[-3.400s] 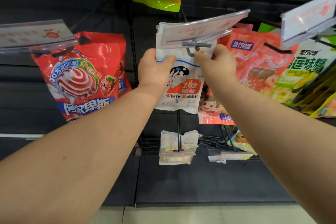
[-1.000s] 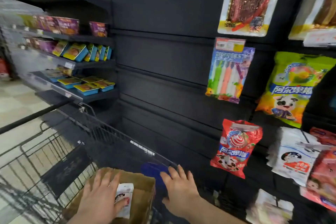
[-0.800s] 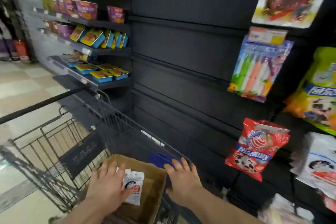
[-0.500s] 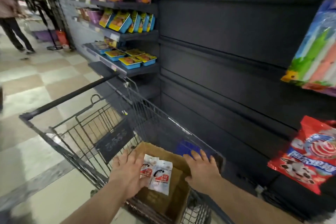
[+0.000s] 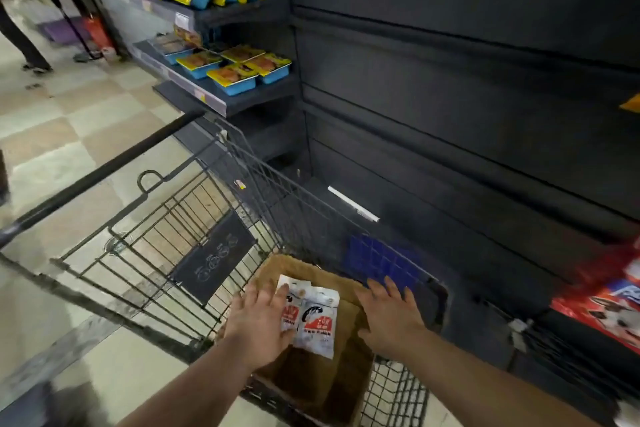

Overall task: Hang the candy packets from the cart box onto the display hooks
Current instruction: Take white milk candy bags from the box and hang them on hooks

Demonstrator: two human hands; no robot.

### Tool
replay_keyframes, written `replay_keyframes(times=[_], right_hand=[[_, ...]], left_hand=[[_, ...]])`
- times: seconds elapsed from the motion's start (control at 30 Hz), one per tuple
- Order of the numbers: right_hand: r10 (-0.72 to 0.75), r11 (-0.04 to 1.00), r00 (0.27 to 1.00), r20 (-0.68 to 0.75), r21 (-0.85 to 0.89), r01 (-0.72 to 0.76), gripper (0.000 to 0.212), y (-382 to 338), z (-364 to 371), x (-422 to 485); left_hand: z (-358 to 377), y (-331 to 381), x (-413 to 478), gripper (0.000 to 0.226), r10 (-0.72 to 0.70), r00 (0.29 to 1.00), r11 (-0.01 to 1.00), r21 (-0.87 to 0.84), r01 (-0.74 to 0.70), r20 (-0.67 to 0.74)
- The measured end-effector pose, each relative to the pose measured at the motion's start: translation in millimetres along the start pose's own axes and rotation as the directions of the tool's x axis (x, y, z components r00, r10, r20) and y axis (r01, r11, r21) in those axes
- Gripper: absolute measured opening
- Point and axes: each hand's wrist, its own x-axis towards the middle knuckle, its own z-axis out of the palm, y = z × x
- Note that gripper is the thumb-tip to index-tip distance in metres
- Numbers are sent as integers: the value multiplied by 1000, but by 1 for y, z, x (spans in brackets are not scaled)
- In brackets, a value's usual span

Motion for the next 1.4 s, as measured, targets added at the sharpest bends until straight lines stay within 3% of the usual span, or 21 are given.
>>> replay_keyframes(times=[0.37, 0.8, 0.93, 1.07, 1.17, 1.4], right_hand=[[154, 987, 980, 126, 34, -160, 80, 0, 34, 63], [281, 942, 886, 370, 72, -329, 73, -37, 116, 186], [314, 907, 843, 437, 124, -402, 71, -38, 146, 218], [337, 852, 819, 464, 219, -475, 70, -32, 171, 245], [351, 796, 813, 465, 310, -521, 70, -28, 194, 266], [502, 539, 763, 407, 543, -644, 71, -19, 235, 303]], left_hand=[[38, -16, 92, 87, 171, 973, 985, -8, -172, 155], [120, -84, 221, 86, 269, 926, 963, -100, -251, 265], [151, -87, 253, 83, 231, 901, 971, -148, -188, 368], [175, -82, 278, 76, 208, 906, 955, -277, -107, 368], [201, -78, 299, 84, 146, 916, 936, -352, -6, 374], [253, -67, 336, 89, -28, 925, 731, -624, 277, 379]])
